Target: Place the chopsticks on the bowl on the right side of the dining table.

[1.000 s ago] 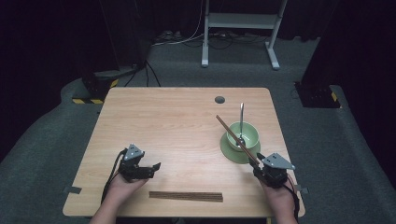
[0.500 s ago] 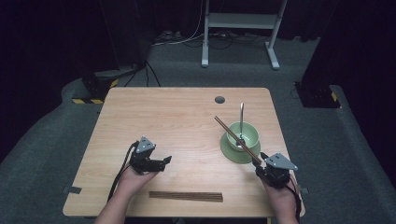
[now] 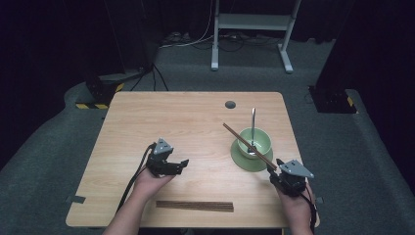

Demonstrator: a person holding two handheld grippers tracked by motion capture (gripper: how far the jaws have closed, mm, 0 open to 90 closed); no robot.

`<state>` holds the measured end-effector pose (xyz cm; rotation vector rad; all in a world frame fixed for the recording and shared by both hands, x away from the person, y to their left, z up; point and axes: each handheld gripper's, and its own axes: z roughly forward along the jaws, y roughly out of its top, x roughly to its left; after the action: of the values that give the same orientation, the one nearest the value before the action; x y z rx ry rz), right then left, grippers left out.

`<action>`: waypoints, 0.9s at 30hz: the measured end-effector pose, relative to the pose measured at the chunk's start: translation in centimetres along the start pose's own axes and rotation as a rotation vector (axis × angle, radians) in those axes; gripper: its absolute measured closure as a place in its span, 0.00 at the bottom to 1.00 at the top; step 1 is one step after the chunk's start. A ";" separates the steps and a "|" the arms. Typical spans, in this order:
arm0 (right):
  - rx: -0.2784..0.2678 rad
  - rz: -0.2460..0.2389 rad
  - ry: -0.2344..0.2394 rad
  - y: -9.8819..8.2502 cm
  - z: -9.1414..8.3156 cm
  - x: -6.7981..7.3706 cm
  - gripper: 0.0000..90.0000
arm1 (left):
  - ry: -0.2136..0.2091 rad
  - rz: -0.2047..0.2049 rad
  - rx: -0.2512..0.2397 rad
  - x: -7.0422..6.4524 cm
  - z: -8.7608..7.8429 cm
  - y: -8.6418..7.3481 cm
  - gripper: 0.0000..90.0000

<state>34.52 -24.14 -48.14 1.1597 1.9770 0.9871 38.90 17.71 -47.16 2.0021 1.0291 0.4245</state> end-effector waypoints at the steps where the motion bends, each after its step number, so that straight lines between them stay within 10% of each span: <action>1: 0.001 0.000 -0.003 0.0 0.0 -0.1 0.63 | 0.000 0.003 -0.004 0.0 0.1 0.1 0.22; 27: 0.041 0.087 -0.082 0.3 0.5 -2.5 0.51 | 0.031 0.030 -0.021 -2.3 5.4 4.4 0.27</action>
<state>36.06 -26.12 -47.73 1.2976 1.9037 0.9315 43.01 11.72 -46.76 2.0000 1.0109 0.4825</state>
